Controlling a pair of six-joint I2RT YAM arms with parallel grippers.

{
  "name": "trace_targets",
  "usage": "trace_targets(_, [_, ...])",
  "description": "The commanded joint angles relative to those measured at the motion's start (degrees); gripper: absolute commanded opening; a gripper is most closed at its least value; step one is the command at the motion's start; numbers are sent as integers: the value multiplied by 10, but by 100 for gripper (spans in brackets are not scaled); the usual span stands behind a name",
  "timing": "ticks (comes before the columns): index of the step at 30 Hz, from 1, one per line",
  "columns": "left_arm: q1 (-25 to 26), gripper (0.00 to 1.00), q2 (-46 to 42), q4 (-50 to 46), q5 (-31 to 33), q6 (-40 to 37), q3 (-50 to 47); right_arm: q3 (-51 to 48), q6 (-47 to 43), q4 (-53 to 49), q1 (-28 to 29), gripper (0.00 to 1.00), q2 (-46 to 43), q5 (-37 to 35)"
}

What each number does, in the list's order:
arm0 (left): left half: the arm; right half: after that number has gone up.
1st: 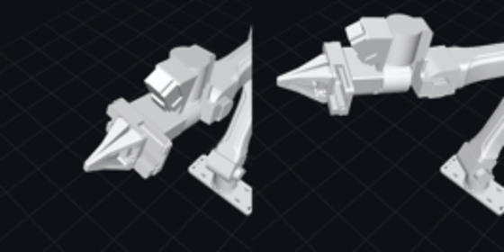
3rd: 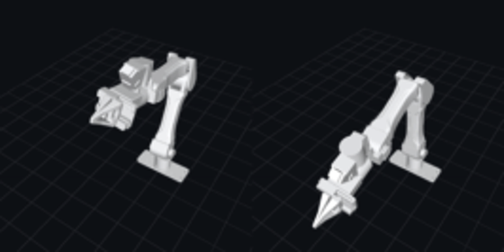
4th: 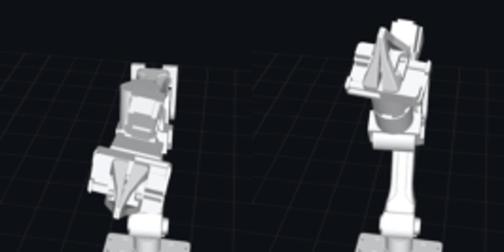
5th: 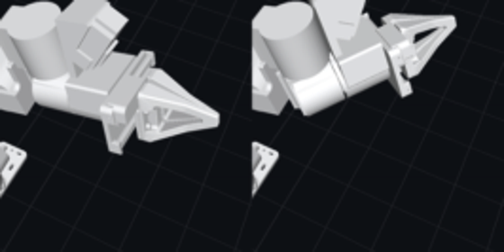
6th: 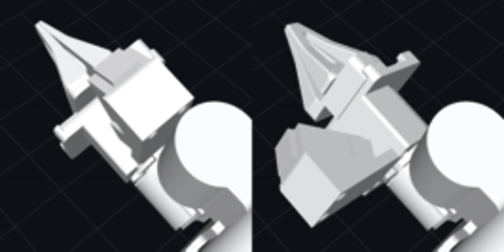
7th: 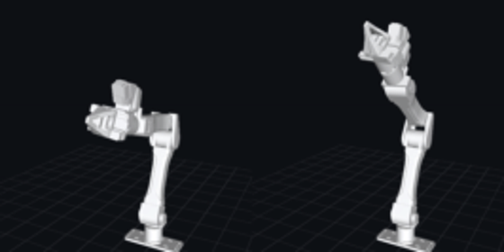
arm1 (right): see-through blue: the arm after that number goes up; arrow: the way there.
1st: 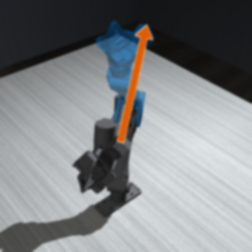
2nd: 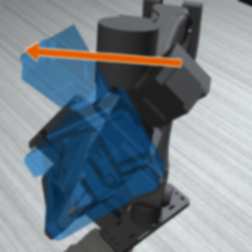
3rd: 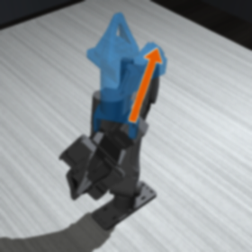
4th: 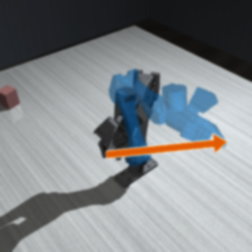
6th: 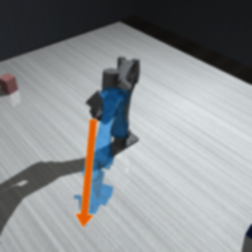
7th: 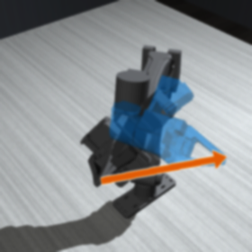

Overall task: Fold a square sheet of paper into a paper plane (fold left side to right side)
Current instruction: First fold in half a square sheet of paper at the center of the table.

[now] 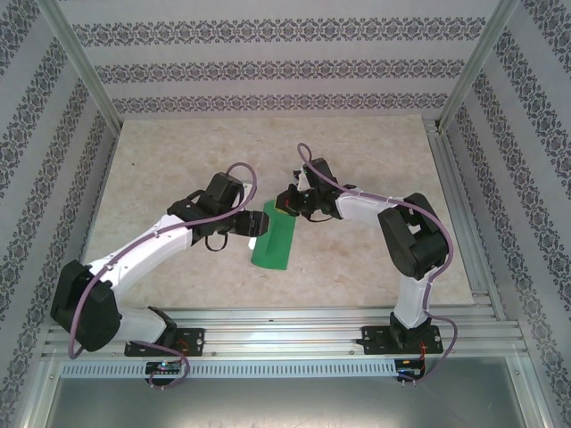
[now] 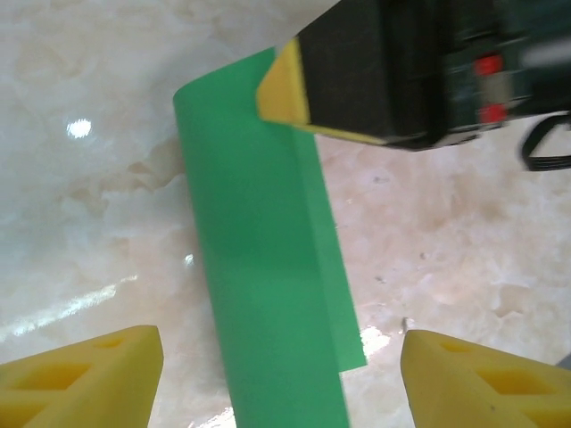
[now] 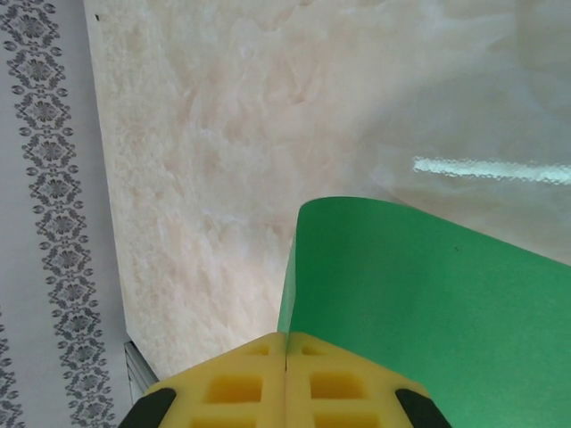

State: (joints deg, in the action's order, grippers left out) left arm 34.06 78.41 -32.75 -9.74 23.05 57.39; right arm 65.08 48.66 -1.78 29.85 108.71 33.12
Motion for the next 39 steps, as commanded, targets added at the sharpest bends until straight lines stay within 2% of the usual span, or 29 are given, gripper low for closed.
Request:
trace_targets(1, [-8, 73, 39, 15, 7, 29, -22, -15, -36, 1, -6, 0, 9, 0])
trace_targets(4, [-8, 79, 74, 32, 0, 34, -18, -16, -42, 1, -6, 0, 14, 1])
trace_targets(8, [-8, 81, 113, 43, -1, 37, -13, -20, -47, -4, -10, 0, 19, -5])
trace_targets(16, [-8, 87, 138, 61, -15, 37, -20, -16, -68, -26, -16, 0, 31, -19])
trace_targets(24, [2, 99, 158, 51, 14, 30, -14, -10, -85, -47, -21, 0, 34, -39])
trace_targets(39, [37, 100, 196, -1, 65, 12, 30, -5, -95, -60, -24, 0, 41, -50])
